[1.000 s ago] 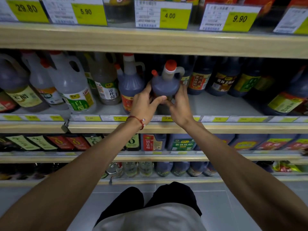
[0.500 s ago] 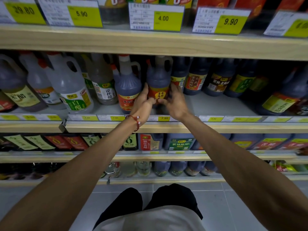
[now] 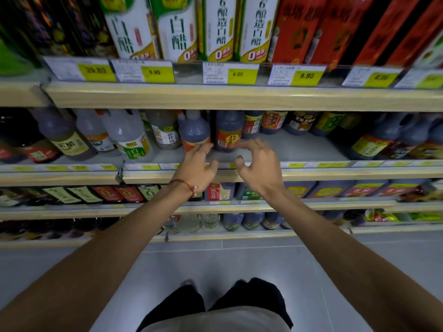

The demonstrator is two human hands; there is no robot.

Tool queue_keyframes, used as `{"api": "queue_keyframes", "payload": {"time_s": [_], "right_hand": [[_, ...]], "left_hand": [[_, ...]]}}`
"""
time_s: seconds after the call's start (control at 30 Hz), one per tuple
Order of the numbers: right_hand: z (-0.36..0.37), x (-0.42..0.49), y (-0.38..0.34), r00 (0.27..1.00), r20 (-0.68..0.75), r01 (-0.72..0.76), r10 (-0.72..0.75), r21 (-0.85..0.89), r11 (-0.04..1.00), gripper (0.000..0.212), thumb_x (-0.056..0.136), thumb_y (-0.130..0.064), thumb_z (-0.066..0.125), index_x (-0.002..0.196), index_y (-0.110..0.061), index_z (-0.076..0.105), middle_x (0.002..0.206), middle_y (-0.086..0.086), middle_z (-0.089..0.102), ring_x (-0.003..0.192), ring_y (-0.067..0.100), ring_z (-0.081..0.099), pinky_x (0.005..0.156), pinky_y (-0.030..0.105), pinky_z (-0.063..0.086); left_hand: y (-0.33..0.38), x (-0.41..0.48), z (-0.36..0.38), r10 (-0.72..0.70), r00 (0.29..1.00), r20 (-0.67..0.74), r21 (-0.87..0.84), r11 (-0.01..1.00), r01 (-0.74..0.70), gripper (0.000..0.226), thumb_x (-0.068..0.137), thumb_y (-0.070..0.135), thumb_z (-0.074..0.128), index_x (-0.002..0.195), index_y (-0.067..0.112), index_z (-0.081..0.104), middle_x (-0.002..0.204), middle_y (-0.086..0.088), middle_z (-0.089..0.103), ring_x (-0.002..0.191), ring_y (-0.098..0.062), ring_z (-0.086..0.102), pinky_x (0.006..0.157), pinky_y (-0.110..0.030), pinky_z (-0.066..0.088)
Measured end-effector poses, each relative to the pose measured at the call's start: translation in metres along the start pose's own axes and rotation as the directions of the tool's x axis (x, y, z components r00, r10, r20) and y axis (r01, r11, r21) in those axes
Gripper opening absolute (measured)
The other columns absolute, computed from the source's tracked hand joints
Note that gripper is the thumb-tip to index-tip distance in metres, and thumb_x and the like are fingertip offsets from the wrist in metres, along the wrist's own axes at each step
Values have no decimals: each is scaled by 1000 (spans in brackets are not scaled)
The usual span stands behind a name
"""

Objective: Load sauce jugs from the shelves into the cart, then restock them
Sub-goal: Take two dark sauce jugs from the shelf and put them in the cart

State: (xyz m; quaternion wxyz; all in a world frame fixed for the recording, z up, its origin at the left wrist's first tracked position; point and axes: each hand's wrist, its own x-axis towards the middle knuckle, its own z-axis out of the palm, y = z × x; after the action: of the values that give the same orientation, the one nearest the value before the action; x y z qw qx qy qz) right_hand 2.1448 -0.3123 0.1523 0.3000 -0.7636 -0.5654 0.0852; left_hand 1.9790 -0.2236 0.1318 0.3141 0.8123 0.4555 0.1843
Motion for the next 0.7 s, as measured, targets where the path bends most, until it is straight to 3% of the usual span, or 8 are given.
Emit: {"api": "queue_keyframes", "payload": {"time_s": [0.1, 0.27, 0.5, 0.7], "right_hand": [[-9, -16, -16, 999, 20, 50, -48, -149, 988, 47, 85, -41, 50, 118, -14, 69, 116, 8, 68, 111, 30, 59, 87, 41, 48], [-3, -43, -28, 987, 21, 163, -162, -232, 959, 46, 85, -45, 53, 116, -16, 71, 111, 5, 70, 106, 29, 61, 89, 41, 47], [17, -85, -47, 935, 150, 347, -322, -193, 918, 49, 83, -48, 49, 110, -15, 72, 105, 4, 70, 104, 29, 60, 86, 41, 49], [50, -117, -107, 825, 239, 547, -512, -115, 829, 47, 85, -50, 51, 107, -15, 73, 104, 4, 68, 104, 29, 60, 86, 41, 49]], "left_hand": [[2, -23, -20, 39, 999, 10, 137, 990, -40, 52, 91, 35, 47, 139, 15, 51, 139, -8, 54, 123, -32, 54, 99, -44, 49], [-3, -64, -31, 38, 999, -6, 333, 942, -34, 46, 96, 35, 51, 138, 14, 52, 132, -8, 56, 116, -32, 57, 89, -42, 51], [-21, -160, -35, -79, 992, -101, 388, 915, 112, 59, 89, 48, 36, 128, 8, 55, 118, -11, 54, 104, -34, 58, 82, -42, 52], [-47, -249, -61, -190, 945, -267, 428, 855, 293, 50, 92, 45, 40, 117, 6, 57, 107, -13, 57, 95, -35, 57, 72, -43, 52]]}}
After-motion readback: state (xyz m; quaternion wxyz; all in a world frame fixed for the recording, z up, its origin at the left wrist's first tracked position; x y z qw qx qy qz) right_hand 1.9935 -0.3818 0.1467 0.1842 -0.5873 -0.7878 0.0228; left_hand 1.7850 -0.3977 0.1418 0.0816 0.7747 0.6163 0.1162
